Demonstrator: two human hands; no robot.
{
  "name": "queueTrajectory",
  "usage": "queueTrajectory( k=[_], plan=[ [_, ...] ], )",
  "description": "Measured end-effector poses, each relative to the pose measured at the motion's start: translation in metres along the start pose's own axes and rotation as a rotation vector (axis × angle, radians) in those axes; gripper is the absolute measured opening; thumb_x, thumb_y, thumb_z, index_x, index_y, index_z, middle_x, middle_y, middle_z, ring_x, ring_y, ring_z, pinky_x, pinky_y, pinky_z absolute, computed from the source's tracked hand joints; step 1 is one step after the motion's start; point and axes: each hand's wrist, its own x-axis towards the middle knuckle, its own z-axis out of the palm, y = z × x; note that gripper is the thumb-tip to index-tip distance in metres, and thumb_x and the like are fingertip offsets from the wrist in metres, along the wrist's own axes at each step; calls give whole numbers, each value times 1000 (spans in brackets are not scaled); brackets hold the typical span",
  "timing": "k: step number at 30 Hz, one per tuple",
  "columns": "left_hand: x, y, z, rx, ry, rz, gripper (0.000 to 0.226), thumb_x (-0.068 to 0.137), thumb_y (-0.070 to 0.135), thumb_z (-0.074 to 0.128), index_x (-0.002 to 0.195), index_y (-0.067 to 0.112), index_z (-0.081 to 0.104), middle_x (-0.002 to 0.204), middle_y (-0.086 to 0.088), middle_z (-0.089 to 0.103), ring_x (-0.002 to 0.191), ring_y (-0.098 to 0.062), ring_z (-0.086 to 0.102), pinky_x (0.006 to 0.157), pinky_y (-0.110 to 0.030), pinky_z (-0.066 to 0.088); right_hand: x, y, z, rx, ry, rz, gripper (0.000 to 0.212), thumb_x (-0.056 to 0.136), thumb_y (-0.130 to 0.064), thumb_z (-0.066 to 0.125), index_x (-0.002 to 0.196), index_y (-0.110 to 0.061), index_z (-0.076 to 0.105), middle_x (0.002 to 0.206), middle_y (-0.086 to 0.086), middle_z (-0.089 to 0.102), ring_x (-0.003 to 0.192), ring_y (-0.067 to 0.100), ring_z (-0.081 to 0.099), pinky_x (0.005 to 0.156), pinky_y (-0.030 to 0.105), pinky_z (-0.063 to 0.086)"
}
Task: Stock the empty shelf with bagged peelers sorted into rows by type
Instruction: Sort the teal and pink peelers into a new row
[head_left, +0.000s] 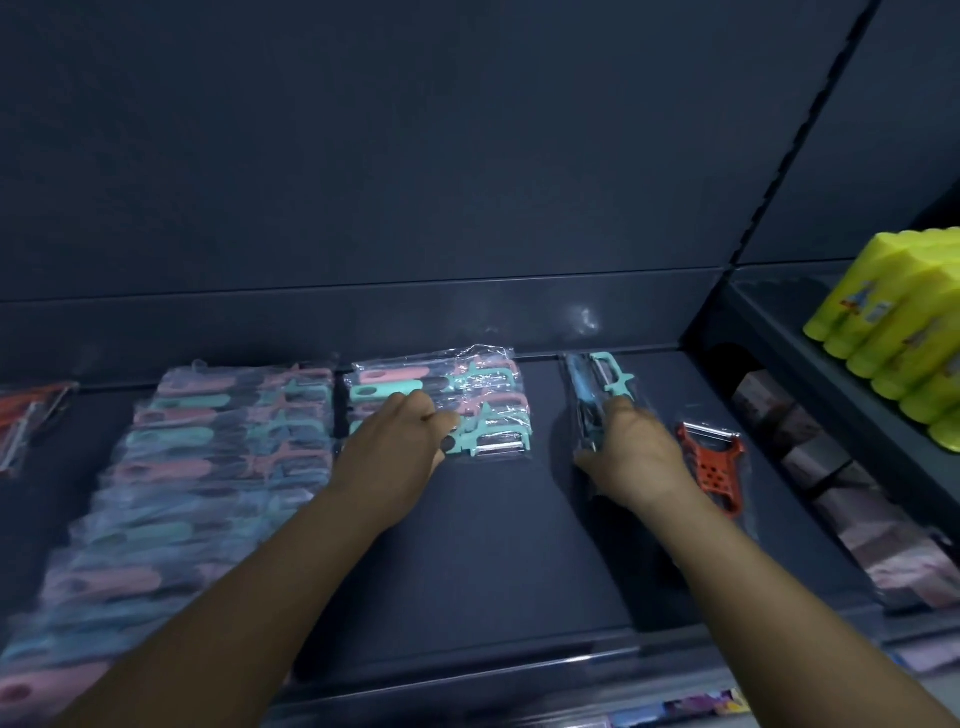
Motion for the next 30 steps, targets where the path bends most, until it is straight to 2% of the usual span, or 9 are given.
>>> queueTrajectory(
  k=[3,10,14,18,21,23,25,27,30],
  plan=[
    [2,0,2,17,-7,2,34,96,24,49,130,22,51,119,1,49,115,-19,43,79,-32,46,1,2,-3,-18,11,7,43,83,-22,62,120,-4,48,122,19,58,113,35,56,91,36,46],
    [4,0,2,5,-22,-6,36,94,27,51,130,24,50,116,3,50,111,-17,44,83,-32,46,2,0,-3,-38,71,2,33,81,-10,56,113,-3,54,115,18,63,108,34,60,85,32,48],
    [4,2,1,-15,-33,-33,39,94,28,52,132,25,48,122,3,48,117,-17,43,83,-30,42,1,3,-3,121,104,43,35,83,-9,55,118,-9,58,121,16,62,113,34,58,93,34,46],
    [0,9,-6,-72,23,-67,57,91,31,57,143,23,34,134,-1,43,125,-21,41,92,-33,41,4,7,-5,325,238,38,30,85,-9,52,112,-15,64,115,15,67,108,35,60,91,35,47],
    [-4,15,-16,-49,258,-8,68,76,20,74,137,15,45,130,-12,49,117,-33,51,94,-39,46,0,3,-4,404,314,-150,26,82,-2,54,103,-13,65,104,7,69,97,27,62,86,28,46],
    [-2,15,-18,49,387,60,71,68,19,79,132,12,50,125,-16,55,111,-36,56,94,-45,47,-5,-5,-1,386,329,-332,24,79,3,56,95,-11,67,93,3,65,84,20,58,75,19,38],
    [0,15,-19,171,390,128,64,68,22,78,127,13,56,122,-12,60,112,-34,57,98,-46,42,-8,-14,5,371,321,-496,23,76,7,58,89,-9,68,84,-1,59,77,15,51,69,14,32],
    [-1,10,-13,231,346,164,49,67,23,80,113,15,65,105,-5,68,103,-29,63,95,-41,36,-11,-20,11,369,291,-625,24,73,9,58,86,-9,68,82,-2,59,76,16,53,70,15,35],
    [-12,0,-4,249,226,115,37,55,14,86,87,22,70,71,5,64,68,-20,62,69,-33,45,-13,-23,20,340,245,-751,22,72,7,61,83,-12,68,82,-3,63,80,22,59,73,22,42]
  ],
)
